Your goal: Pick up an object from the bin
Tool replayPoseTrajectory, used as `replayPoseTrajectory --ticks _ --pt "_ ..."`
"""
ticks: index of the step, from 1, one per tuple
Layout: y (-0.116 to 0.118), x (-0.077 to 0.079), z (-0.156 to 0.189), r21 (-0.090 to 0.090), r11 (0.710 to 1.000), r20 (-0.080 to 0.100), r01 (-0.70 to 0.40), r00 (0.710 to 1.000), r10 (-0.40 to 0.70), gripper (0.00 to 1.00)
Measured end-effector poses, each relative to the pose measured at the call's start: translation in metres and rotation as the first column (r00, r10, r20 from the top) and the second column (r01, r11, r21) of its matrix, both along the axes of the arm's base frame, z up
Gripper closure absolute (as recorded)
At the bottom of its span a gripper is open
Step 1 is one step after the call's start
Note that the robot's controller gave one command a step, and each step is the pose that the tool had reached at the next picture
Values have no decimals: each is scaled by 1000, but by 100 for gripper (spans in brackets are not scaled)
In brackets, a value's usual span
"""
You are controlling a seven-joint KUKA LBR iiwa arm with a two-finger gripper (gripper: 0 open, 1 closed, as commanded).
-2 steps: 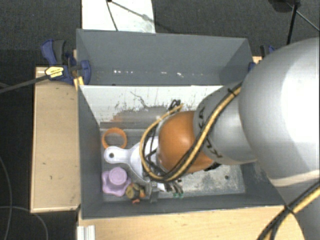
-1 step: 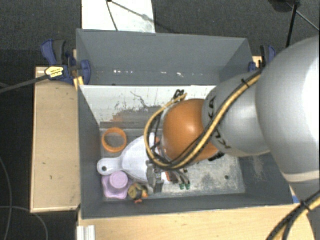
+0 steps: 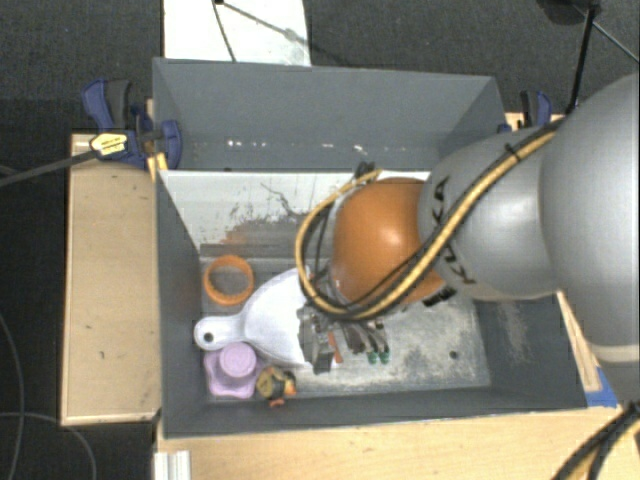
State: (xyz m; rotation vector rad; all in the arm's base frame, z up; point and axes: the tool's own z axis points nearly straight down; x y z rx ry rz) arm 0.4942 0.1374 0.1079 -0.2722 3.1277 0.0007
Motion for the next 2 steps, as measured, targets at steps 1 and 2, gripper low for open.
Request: replayPoseTrajectory --ticks 1,2 --pt "9 -1 38 0 1000 -1 -7 1000 7 100" --pt "-18 -11 53 1 1000 0 21 1000 -21 100"
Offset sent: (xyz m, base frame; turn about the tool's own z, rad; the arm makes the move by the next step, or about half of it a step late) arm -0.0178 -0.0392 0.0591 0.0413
